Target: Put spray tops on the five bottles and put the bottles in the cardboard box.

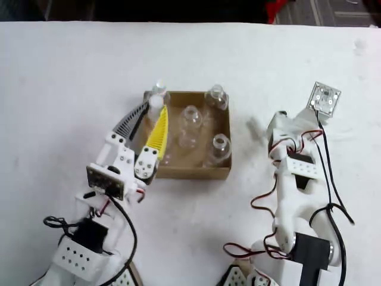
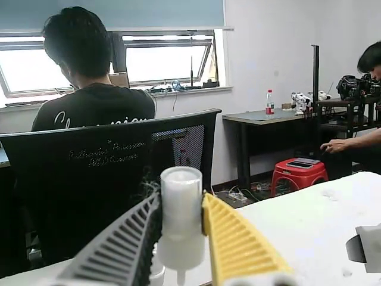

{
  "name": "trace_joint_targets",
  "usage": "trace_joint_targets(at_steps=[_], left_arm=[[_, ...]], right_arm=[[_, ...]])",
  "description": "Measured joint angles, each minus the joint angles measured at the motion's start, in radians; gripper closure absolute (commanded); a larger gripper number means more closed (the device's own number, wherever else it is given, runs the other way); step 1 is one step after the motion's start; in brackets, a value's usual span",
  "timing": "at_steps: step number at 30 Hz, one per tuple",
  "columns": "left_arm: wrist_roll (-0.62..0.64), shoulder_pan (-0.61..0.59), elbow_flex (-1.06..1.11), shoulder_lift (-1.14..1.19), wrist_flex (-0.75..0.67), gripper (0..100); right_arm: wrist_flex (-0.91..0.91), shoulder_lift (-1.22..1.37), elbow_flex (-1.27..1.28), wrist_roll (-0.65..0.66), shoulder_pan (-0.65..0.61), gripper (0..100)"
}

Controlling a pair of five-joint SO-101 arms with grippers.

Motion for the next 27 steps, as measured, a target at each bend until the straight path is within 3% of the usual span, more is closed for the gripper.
trace_joint_targets(at_steps=[7,27], left_arm=[[0.141,-0.003,0.002,0.0,0.023,98],[0.146,-0.061,0.048,0.0,0.124,98]], right_arm=[[0.0,0.0,0.0,0.0,0.0,85.0],[0.0,0.0,0.0,0.0,0.0,85.0]])
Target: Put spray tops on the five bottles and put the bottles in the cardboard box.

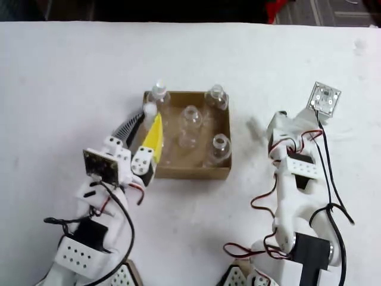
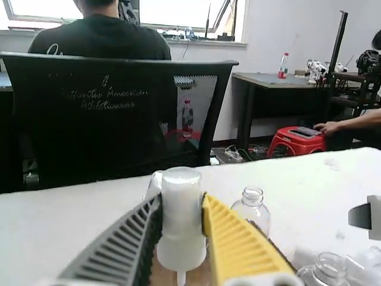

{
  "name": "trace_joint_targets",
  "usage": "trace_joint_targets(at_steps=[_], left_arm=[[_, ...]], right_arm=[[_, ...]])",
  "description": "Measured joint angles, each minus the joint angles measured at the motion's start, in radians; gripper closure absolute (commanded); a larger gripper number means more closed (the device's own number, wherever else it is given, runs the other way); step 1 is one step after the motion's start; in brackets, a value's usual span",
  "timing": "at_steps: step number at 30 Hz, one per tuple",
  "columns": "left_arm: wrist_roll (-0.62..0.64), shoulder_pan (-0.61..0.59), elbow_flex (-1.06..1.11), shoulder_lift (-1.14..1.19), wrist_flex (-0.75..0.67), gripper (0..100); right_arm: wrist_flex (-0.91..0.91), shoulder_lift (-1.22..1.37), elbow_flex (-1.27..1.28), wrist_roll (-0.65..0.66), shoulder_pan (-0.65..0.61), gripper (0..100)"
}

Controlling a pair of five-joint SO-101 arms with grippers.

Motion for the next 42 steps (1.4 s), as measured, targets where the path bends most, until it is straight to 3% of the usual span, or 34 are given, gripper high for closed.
trace_joint_targets(at_steps=[27,30,33,36,42], left_arm=[[0.0,0.0,0.115,-0.005,0.0,98],[-0.023,0.0,0.115,-0.005,0.0,92],[-0.104,0.0,0.115,-0.005,0.0,79],[-0.098,0.0,0.115,-0.005,0.0,69],[-0.026,0.0,0.115,-0.005,0.0,69]], right_arm=[[0.0,0.0,0.0,0.0,0.0,85.0],[0.0,0.0,0.0,0.0,0.0,85.0],[0.0,0.0,0.0,0.0,0.0,85.0],[0.0,0.0,0.0,0.0,0.0,85.0],[0.0,0.0,0.0,0.0,0.0,85.0]])
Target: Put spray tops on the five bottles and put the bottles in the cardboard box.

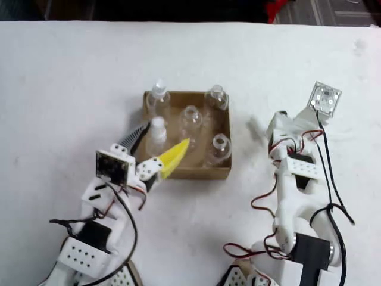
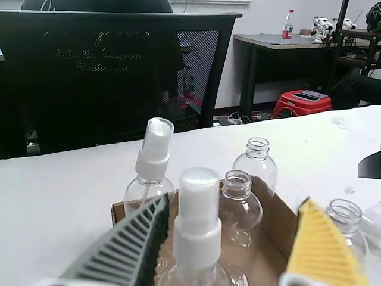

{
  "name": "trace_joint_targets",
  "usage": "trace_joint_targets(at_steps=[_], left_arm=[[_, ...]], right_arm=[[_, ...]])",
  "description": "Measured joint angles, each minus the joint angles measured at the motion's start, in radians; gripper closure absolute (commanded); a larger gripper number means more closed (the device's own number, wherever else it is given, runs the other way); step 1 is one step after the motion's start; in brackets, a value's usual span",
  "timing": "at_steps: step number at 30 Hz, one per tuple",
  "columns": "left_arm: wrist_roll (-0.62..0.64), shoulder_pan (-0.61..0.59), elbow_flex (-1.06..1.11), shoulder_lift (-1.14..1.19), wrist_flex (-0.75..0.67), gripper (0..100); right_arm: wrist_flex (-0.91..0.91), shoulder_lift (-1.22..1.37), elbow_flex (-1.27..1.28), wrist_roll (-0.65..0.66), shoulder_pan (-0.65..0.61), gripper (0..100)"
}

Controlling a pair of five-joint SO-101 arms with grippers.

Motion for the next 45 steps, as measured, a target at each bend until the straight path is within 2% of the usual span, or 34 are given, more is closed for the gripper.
trace_joint_targets(at_steps=[4,11,15,23,31,35,37,41,45], left_arm=[[0.014,0.0,-0.018,0.0,0.02,73],[0.049,0.0,-0.198,0.0,0.215,81],[0.058,-0.003,-0.23,0.0,0.288,87],[0.058,-0.003,-0.23,0.0,0.292,81],[0.058,-0.003,-0.23,0.0,0.292,81],[0.058,-0.003,-0.23,0.086,0.224,81],[0.058,-0.005,-0.229,0.16,0.181,85],[0.06,-0.002,-0.23,0.203,0.152,99],[0.063,0.0,-0.232,0.204,0.15,96]], right_arm=[[0.0,0.0,0.0,0.0,0.0,85.0],[0.0,0.0,0.0,0.0,0.0,85.0],[0.0,0.0,0.0,0.0,0.0,85.0],[0.0,0.0,0.0,0.0,0.0,85.0],[0.0,0.0,0.0,0.0,0.0,85.0],[0.0,0.0,0.0,0.0,0.0,85.0],[0.0,0.0,0.0,0.0,0.0,85.0],[0.0,0.0,0.0,0.0,0.0,85.0],[0.0,0.0,0.0,0.0,0.0,85.0]])
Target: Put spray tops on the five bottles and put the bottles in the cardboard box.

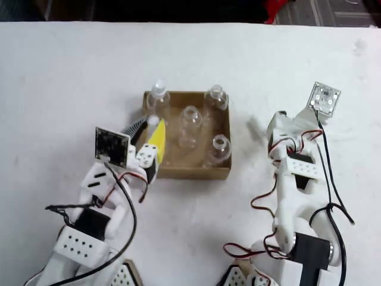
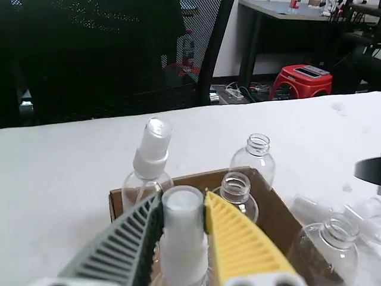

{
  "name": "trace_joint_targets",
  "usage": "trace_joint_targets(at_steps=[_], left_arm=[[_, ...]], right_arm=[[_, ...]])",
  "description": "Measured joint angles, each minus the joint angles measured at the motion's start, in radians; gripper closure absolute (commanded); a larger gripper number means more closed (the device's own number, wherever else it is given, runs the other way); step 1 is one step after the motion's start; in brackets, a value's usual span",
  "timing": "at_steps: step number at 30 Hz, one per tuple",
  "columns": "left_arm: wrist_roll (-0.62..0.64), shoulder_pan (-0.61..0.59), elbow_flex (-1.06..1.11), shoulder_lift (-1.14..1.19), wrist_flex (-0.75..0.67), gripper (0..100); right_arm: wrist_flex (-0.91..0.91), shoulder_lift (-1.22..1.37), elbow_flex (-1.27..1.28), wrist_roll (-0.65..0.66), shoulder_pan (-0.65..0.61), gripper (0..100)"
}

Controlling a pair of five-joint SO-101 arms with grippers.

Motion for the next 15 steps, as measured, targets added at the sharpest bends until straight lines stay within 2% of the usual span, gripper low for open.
trace_joint_targets(at_steps=[15], left_arm=[[0.0,0.0,-0.015,0.0,0.0,96]], right_arm=[[0.0,0.0,0.0,0.0,0.0,85.0]])
